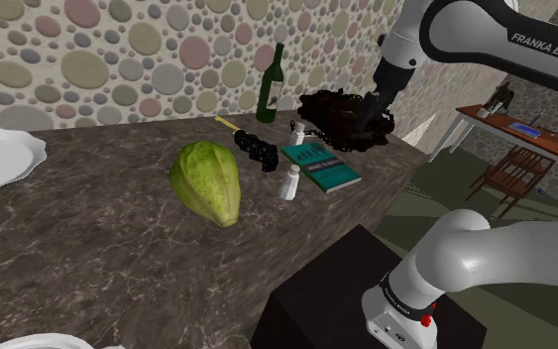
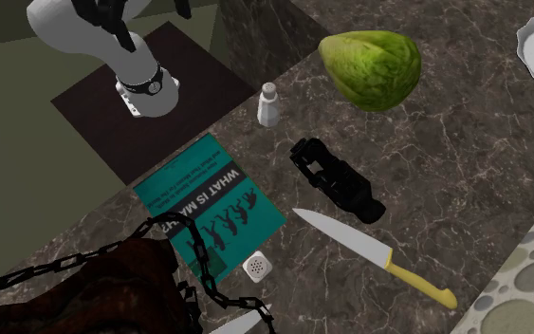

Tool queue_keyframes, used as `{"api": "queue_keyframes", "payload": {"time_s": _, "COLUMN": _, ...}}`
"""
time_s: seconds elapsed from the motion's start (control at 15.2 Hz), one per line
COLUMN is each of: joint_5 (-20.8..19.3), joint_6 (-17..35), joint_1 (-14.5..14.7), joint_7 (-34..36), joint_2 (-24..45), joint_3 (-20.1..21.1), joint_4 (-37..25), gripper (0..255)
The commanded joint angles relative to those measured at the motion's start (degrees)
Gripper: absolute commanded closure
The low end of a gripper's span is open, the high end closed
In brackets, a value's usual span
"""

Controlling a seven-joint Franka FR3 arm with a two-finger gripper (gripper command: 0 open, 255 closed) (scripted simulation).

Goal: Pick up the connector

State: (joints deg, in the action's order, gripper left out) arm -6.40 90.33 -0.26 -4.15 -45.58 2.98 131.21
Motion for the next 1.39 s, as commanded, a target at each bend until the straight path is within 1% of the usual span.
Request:
{"api": "queue_keyframes", "payload": {"time_s": 0.0, "joint_5": 0.0, "joint_6": 0.0, "joint_1": 0.0, "joint_7": 0.0, "joint_2": 0.0, "joint_3": 0.0, "joint_4": 0.0, "gripper": 0}}
{"api": "queue_keyframes", "payload": {"time_s": 0.33, "joint_5": 0.8, "joint_6": 2.1, "joint_1": -0.6, "joint_7": 5.1, "joint_2": 12.9, "joint_3": 3.4, "joint_4": -5.9, "gripper": 0}}
{"api": "queue_keyframes", "payload": {"time_s": 0.66, "joint_5": 0.5, "joint_6": 2.6, "joint_1": -1.2, "joint_7": 10.1, "joint_2": 26.1, "joint_3": 6.4, "joint_4": -13.7, "gripper": 0}}
{"api": "queue_keyframes", "payload": {"time_s": 0.99, "joint_5": -0.8, "joint_6": 1.5, "joint_1": -1.1, "joint_7": 15.0, "joint_2": 39.7, "joint_3": 8.6, "joint_4": -23.4, "gripper": 0}}
{"api": "queue_keyframes", "payload": {"time_s": 1.32, "joint_5": -2.5, "joint_6": -1.5, "joint_1": -0.1, "joint_7": 19.4, "joint_2": 53.9, "joint_3": 9.6, "joint_4": -35.3, "gripper": 0}}
